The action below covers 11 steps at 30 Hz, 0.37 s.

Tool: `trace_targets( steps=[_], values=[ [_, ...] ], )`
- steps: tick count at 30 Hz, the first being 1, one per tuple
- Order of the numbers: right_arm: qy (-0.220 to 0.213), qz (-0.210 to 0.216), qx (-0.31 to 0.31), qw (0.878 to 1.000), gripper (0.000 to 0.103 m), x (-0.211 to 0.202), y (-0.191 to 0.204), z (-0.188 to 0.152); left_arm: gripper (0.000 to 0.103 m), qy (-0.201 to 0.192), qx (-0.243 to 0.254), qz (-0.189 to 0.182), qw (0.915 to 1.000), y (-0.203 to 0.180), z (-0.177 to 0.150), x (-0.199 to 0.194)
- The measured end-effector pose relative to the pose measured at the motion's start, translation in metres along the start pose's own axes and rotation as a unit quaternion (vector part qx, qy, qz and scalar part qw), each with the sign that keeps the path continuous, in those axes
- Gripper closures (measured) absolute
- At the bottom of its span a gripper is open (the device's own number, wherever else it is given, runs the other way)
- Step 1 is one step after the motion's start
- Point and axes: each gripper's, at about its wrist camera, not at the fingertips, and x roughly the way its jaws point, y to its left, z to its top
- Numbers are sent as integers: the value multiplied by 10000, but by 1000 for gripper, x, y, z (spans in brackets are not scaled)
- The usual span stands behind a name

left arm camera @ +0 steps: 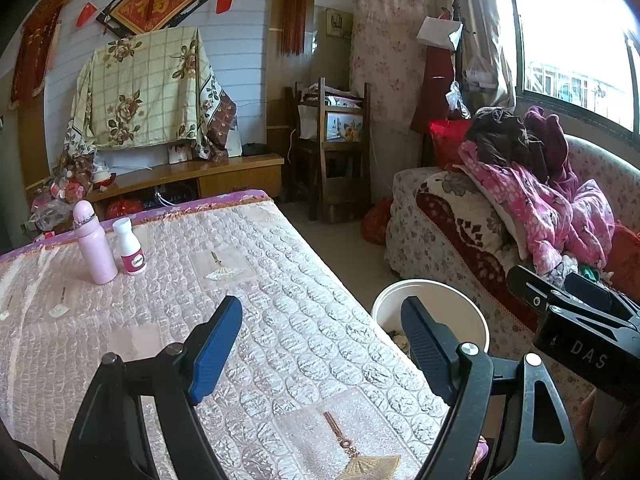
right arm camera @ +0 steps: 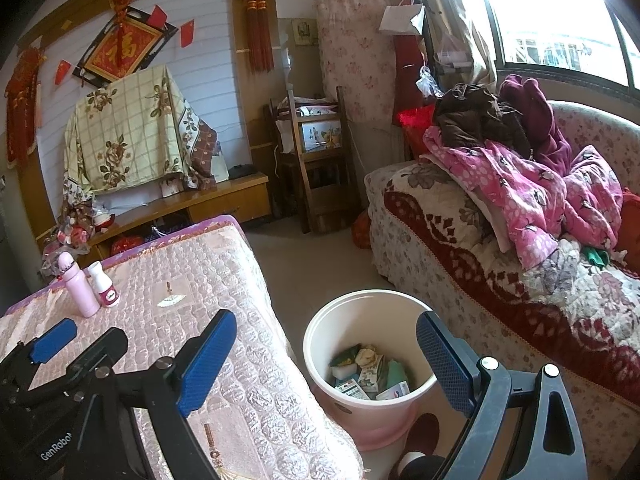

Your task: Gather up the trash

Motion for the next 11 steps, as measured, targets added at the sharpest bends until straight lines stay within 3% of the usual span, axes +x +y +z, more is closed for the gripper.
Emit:
trace_targets(
  steps=[11],
  values=[
    [138,12,-53,9999,10,12,9,-3,21,92,-52,40,9999,11,-5,9]
  ],
)
